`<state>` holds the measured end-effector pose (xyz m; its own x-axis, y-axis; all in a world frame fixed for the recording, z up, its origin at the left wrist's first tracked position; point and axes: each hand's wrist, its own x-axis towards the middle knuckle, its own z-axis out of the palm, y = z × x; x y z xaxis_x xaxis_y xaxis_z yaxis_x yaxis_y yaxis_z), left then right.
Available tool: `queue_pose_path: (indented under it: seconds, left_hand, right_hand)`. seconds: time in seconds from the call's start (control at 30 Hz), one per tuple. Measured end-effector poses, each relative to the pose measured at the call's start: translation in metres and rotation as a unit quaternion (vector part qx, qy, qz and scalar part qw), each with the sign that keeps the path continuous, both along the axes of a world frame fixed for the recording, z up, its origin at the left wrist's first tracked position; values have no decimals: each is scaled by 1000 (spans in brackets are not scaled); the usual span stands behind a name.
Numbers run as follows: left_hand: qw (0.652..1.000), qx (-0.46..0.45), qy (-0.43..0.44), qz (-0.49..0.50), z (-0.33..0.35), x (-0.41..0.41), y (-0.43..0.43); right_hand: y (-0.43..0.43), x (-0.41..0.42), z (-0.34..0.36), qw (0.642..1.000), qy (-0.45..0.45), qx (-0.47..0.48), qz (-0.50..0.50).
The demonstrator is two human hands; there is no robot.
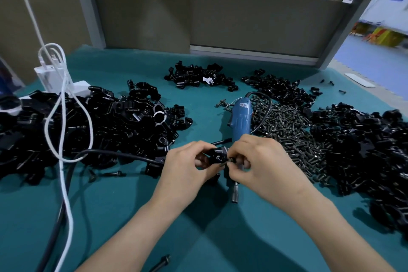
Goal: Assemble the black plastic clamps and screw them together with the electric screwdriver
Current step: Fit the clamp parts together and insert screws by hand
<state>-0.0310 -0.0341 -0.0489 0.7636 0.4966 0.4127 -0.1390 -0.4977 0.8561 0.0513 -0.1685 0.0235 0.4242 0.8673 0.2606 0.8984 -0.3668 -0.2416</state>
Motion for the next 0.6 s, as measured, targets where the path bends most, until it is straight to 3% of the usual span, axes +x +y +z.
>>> queue_pose_path:
  seconds: [0.23,0.6]
  left_hand:
    - [1000,-14,7,7,-2,1,-1]
    - [1000,24,-3,-8,-3,1,-1]
  right_hand:
    - [-3,5,0,996,30,76,-48]
    - [6,7,9,997,-56,-31,50]
